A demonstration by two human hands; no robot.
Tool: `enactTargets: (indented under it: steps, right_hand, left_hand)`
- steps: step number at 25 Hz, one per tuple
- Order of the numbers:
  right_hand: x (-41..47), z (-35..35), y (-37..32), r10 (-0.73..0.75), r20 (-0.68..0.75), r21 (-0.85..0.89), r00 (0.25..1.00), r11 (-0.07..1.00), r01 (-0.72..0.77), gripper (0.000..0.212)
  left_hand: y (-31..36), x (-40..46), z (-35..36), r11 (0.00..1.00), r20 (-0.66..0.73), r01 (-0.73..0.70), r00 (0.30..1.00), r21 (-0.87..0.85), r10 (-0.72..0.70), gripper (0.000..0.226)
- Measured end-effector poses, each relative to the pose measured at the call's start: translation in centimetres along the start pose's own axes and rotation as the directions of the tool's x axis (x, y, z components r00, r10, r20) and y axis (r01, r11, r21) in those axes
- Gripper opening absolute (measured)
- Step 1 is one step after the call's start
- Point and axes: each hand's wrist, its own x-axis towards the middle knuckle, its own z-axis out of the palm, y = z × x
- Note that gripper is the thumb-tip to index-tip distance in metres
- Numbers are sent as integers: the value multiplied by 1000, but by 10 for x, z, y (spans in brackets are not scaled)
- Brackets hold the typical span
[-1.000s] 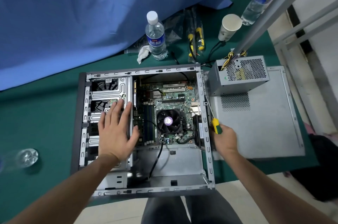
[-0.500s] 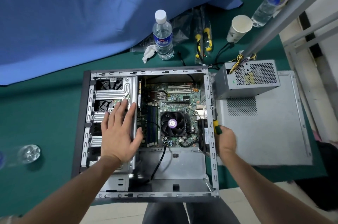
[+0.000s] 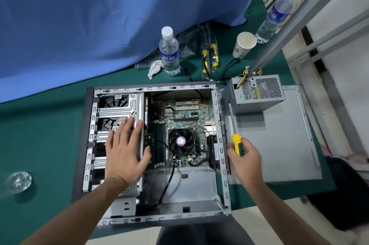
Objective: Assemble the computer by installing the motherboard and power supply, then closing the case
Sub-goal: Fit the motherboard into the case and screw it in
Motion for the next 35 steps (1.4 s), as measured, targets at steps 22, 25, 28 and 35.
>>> enactTargets:
  steps: [22,25,28,35]
  right_hand:
    - [-47,15,-129,-43,427,488,903,852,-190,15]
    - [-46,4,-129,-18,460,485,888,842,-234,25]
    - [-48,-2,-126,-21,493,506,870,820,-267,31]
    - [-40,-48,-117,-340,292,-160,894,904,396,34]
  left_hand:
    - [110,26,-101,484,65,-52,972,-874,224,17]
    - [115,20,-104,458,4,-97,977,-884,214,16]
    - [117,20,-106,520,-81,-214,961,-827,266,11]
    - [100,21,-107,443,66,20,994,-896,89,9]
